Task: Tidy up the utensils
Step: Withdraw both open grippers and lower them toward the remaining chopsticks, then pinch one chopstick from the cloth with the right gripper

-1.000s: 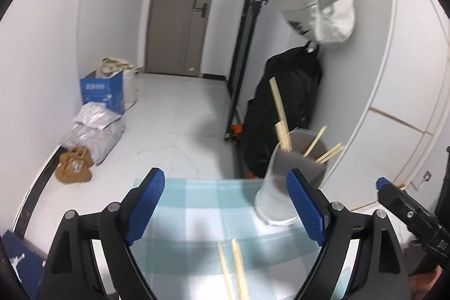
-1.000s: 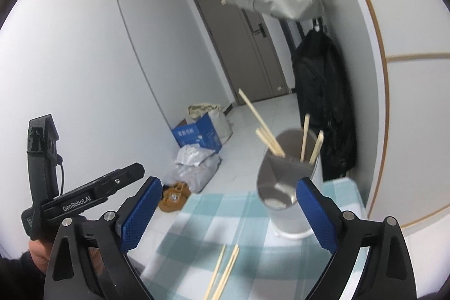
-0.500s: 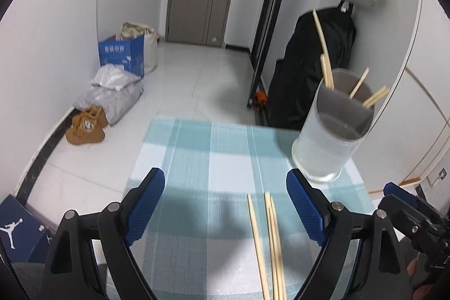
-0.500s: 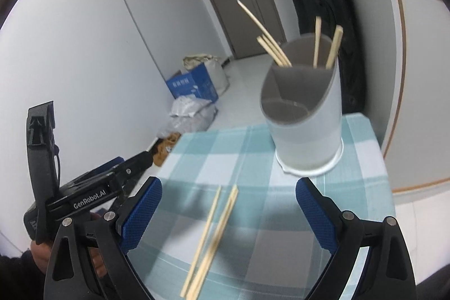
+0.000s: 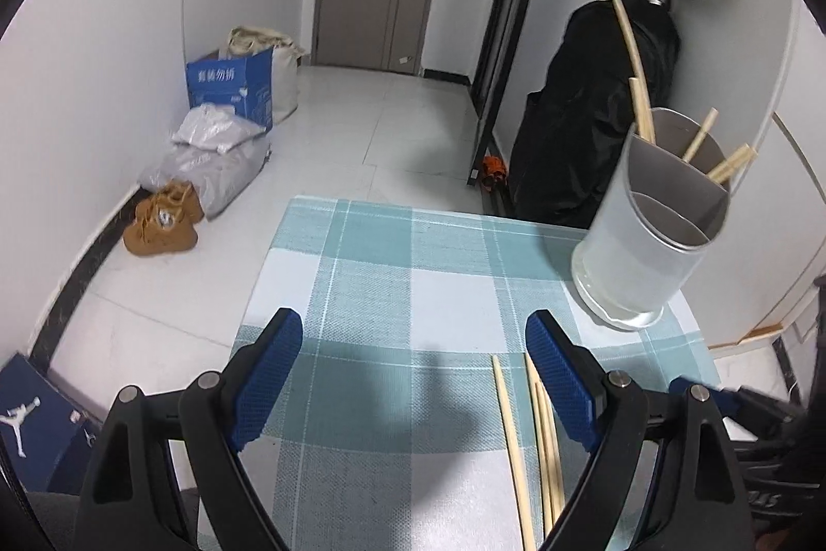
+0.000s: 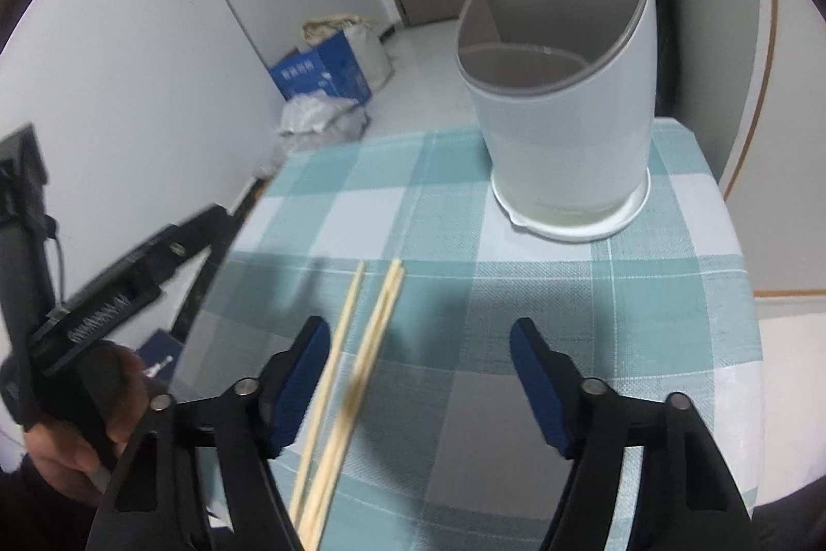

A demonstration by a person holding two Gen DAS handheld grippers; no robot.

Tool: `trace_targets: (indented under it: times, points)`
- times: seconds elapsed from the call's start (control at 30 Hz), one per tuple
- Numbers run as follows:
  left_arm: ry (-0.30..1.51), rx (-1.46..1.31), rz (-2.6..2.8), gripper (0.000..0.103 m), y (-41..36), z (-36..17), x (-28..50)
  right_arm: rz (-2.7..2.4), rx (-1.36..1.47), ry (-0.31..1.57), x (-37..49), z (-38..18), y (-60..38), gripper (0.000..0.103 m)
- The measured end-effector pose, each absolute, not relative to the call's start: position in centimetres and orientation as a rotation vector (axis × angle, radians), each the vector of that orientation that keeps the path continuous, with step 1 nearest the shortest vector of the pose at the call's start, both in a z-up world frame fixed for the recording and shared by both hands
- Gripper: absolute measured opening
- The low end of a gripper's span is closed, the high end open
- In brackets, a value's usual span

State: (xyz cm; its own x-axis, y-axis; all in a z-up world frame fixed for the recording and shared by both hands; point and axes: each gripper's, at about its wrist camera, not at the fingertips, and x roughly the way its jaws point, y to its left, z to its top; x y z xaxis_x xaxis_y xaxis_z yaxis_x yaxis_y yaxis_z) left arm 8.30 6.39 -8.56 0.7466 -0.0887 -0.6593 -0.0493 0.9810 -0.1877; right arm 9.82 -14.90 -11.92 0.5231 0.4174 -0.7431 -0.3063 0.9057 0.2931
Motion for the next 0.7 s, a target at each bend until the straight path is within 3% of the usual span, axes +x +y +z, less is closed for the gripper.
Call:
trace_targets:
  times: [0.2,0.33,0.7]
  points:
    - [0.741,-0.209,0.034,0.085,7.3,-8.8,9.2,0.455,0.079,1.003,11.2,-13.2,-13.3,0.055]
    - [0.758,-0.266,0.046,0.085,8.3,-8.8,9.4,0.451,0.033,1.047,12.3,-13.8,-11.9,0.037]
    - [0.783,-0.371,0.067,0.085,10.3,-8.9,10.1,0.398,-0.127,1.123,13.7,-14.8,-9.0,0.024]
